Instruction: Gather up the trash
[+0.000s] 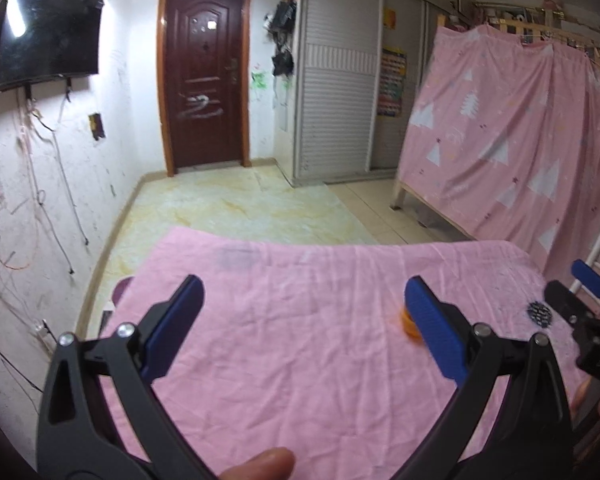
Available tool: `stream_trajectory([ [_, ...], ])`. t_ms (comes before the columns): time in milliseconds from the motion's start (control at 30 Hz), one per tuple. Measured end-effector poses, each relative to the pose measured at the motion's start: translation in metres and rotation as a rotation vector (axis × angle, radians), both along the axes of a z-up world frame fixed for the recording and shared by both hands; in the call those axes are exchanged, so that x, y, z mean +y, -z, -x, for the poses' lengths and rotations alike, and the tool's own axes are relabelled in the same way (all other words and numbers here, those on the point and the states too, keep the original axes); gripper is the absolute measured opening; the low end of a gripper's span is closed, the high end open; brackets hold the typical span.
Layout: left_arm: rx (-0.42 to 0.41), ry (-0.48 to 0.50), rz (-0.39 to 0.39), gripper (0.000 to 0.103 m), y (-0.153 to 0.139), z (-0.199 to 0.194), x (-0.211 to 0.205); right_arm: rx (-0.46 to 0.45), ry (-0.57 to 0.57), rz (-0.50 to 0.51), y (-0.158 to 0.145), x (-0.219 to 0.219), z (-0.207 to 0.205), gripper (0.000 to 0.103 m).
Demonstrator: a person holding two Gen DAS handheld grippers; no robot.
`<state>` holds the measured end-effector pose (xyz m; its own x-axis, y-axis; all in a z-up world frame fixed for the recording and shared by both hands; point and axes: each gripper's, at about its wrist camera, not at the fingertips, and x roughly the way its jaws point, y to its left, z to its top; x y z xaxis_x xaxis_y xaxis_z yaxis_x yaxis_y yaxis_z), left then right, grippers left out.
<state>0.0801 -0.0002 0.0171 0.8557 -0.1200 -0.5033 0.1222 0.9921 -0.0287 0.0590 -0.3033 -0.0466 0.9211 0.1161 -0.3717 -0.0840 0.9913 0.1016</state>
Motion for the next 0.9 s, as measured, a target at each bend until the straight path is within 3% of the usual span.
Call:
stream_trajectory([
  [200, -0.023, -0.054, -0.01, 0.097, 0.003, -0.004, 0.01, -0.01, -0.025, 0.012, 0.003, 0.006, -0.002, 0.094],
  [900, 0.004, -0.017, 0.015, 0.097, 0.01, -0.009, 0.012, -0.013, -0.038, 0.019, 0.007, 0.011, -0.004, 0.094],
])
